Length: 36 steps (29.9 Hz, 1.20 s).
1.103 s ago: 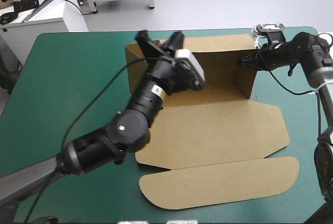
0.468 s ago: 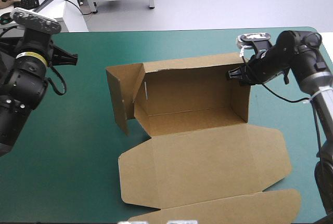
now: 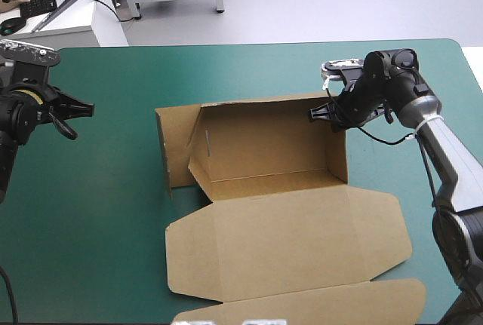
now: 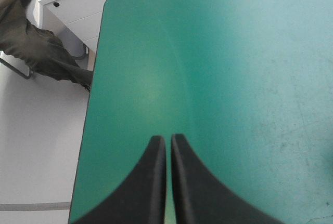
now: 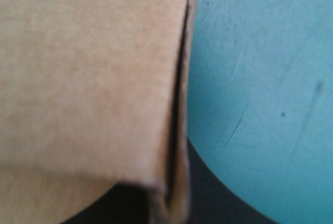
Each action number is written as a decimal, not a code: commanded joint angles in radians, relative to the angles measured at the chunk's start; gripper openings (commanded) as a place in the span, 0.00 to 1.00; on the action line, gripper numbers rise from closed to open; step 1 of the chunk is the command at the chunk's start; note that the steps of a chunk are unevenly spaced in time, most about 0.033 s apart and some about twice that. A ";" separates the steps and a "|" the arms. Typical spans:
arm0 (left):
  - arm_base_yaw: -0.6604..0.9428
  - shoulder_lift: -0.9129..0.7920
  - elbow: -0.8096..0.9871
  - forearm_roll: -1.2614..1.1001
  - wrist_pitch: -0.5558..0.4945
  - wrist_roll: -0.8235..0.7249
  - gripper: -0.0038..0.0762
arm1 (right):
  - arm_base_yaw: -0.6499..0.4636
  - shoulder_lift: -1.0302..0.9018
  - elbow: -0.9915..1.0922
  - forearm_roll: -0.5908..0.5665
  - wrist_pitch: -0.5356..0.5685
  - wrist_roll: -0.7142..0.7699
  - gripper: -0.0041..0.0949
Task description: Fold the box
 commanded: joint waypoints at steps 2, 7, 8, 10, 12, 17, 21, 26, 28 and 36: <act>0.001 -0.004 -0.023 -0.010 -0.049 0.015 0.06 | -0.002 0.014 -0.014 -0.015 -0.095 -0.015 0.08; 0.001 0.008 -0.023 -0.017 -0.044 0.025 0.06 | -0.002 0.025 -0.020 -0.055 -0.160 -0.015 0.28; 0.001 0.010 -0.023 -0.025 -0.044 0.039 0.06 | -0.002 0.027 -0.026 -0.066 -0.160 -0.015 0.33; 0.001 0.010 -0.023 -0.037 -0.042 0.062 0.06 | -0.002 0.034 -0.049 -0.081 -0.163 -0.015 0.41; 0.001 0.011 -0.023 -0.040 -0.038 0.066 0.06 | -0.002 0.040 -0.091 -0.102 -0.151 -0.015 0.47; 0.001 0.014 -0.023 -0.044 -0.020 0.066 0.06 | -0.002 0.045 -0.253 -0.182 -0.050 0.005 0.55; 0.001 0.023 -0.023 -0.047 -0.020 0.066 0.06 | -0.002 0.037 -0.393 -0.238 0.050 0.094 0.57; 0.001 0.025 -0.023 -0.048 -0.024 0.066 0.06 | -0.004 -0.014 -0.399 -0.186 0.050 0.082 0.57; 0.001 0.025 -0.023 -0.046 -0.024 0.066 0.06 | -0.004 -0.034 -0.393 -0.148 0.050 0.082 0.57; 0.001 0.025 -0.023 -0.046 -0.012 0.074 0.06 | -0.001 -0.152 -0.252 -0.171 0.051 0.073 0.57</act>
